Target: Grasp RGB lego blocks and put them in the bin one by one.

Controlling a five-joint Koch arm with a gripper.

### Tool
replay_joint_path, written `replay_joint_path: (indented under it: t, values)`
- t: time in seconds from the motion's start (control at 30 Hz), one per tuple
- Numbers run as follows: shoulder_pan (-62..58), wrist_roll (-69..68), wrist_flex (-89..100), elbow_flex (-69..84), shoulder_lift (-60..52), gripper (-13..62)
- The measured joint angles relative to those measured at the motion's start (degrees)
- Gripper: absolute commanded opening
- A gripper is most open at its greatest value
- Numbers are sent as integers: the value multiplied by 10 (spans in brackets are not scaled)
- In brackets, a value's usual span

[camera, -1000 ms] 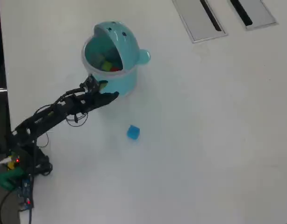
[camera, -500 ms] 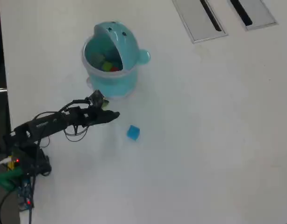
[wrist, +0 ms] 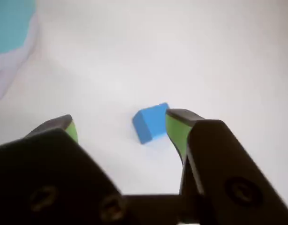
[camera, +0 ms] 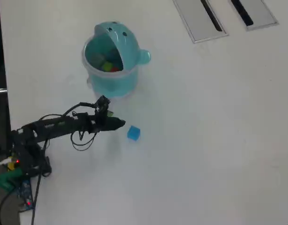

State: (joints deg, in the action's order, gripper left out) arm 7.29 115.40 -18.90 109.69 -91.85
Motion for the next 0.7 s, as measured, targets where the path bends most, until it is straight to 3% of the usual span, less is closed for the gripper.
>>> replay_joint_path:
  t: [0.5,0.7]
  values:
    - [-31,145,27,-25,91,343]
    - [-42,171,27,-100,133,339]
